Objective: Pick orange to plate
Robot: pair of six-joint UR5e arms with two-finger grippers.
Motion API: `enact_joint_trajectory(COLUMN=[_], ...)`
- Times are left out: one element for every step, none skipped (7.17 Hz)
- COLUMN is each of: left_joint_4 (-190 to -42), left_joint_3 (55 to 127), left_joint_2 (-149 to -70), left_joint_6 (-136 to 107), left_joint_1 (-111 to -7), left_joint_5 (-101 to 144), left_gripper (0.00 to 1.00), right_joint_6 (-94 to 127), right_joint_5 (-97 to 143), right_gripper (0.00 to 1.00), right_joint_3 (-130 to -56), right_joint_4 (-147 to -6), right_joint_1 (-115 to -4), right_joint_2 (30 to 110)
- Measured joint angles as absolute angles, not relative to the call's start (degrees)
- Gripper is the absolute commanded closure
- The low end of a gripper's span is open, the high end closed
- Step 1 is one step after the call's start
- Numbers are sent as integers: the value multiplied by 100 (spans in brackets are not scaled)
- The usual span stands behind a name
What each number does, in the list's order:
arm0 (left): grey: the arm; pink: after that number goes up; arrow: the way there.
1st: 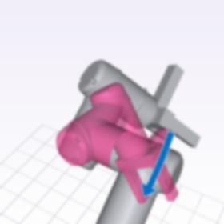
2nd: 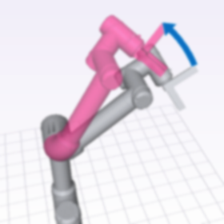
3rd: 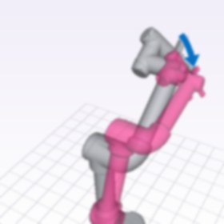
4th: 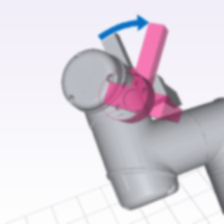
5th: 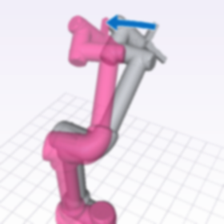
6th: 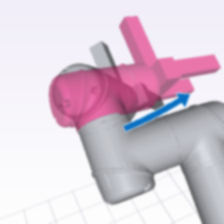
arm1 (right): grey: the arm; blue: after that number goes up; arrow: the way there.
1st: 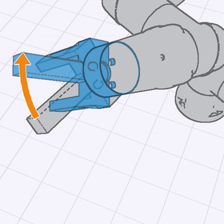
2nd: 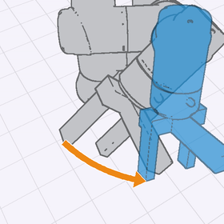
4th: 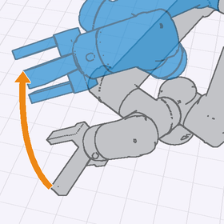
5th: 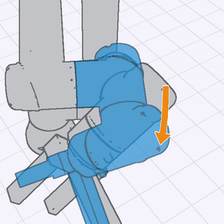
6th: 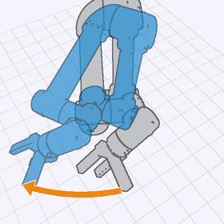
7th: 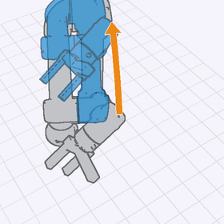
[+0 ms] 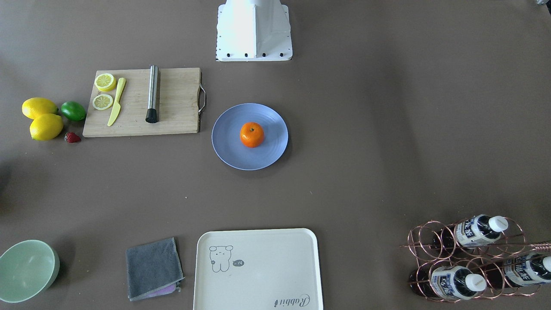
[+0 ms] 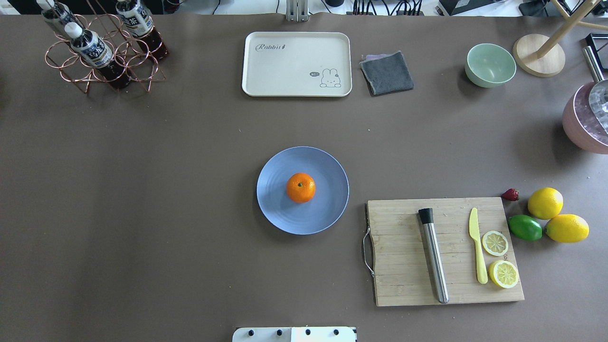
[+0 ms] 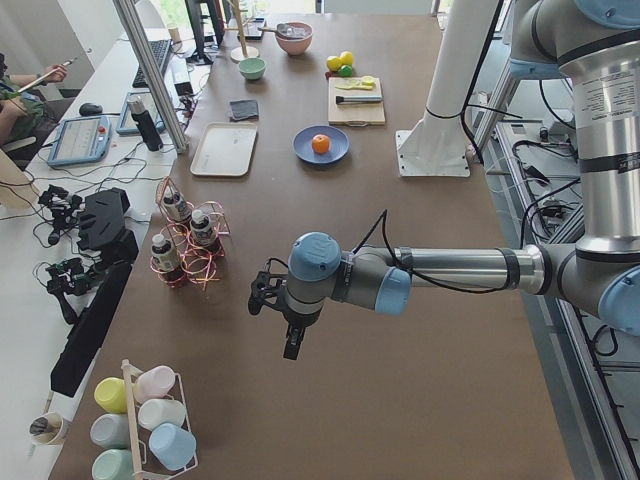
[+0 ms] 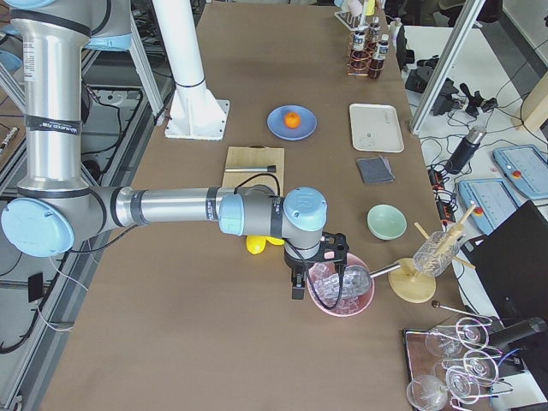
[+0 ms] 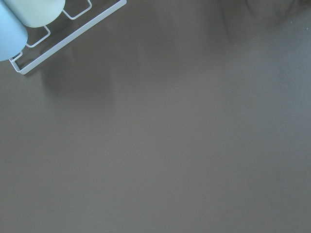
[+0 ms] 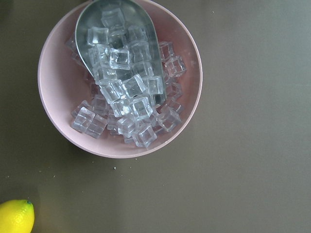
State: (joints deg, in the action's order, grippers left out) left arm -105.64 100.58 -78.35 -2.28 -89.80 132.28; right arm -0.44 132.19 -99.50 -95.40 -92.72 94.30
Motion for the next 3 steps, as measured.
enact_joint_trajectory(left_joint_4=[-10565,-10565,-10564], left_joint_3=[10056,10052,10049], left_joint_2=[-7843,-7855,-7867], left_joint_6=[-230,-234,-236], left_joint_1=[-8981,-8981,-8978], left_joint_5=[13226,13222,13218], left_gripper=[2,2,2], right_joint_6=[-44,-46,-50], right_joint_5=[13219,13219,13219], right_gripper=[0,0,0], right_joint_3=[-9951,-9951,-9951], right_joint_4=[-9539,-9537,-9537], right_joint_1=[-9273,-9272,-9273], right_joint_2=[9427,9419,9416])
